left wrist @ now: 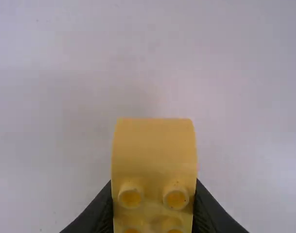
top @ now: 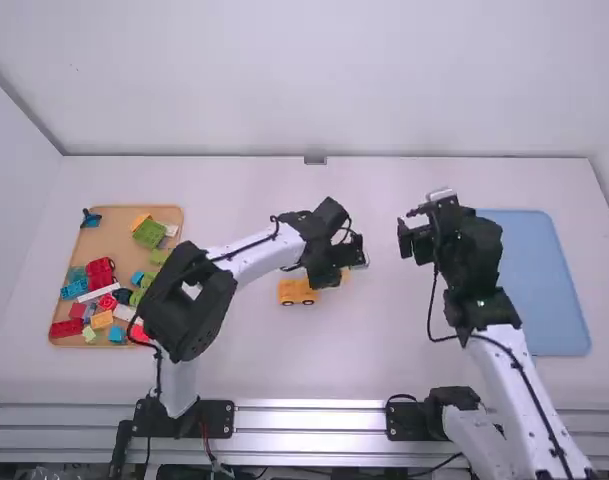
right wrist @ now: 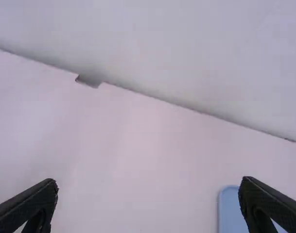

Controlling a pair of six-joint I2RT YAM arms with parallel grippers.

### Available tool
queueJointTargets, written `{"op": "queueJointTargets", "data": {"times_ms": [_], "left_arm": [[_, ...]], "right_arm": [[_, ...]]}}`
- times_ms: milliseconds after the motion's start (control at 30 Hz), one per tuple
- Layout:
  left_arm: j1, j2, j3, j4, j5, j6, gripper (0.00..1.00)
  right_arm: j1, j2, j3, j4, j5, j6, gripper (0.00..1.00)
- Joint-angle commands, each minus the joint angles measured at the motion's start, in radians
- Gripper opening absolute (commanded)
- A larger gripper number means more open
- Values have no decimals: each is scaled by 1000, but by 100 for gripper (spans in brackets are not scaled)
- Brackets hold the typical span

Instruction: Assemble lego blocks to make yellow taxi

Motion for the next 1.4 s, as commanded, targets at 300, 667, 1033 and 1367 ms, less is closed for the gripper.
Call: {"op": "queueJointTargets", "data": {"times_ms": [300,667,1033,1367], "left_arm": [[-71,114,28,15,-103,125,2],[-75,114,0,67,-90,129,22],[-72,114,1,72,-90,129,54],[-26,-31,10,-28,-4,290,99]], "right_arm": [[-96,-211,-167,96,-61,92,98],[-152,-87,-166,172,-180,93,99],[-129,-28,-166,239,-197,61,99],[-187,-31,-166,243,-296,66,99]]}}
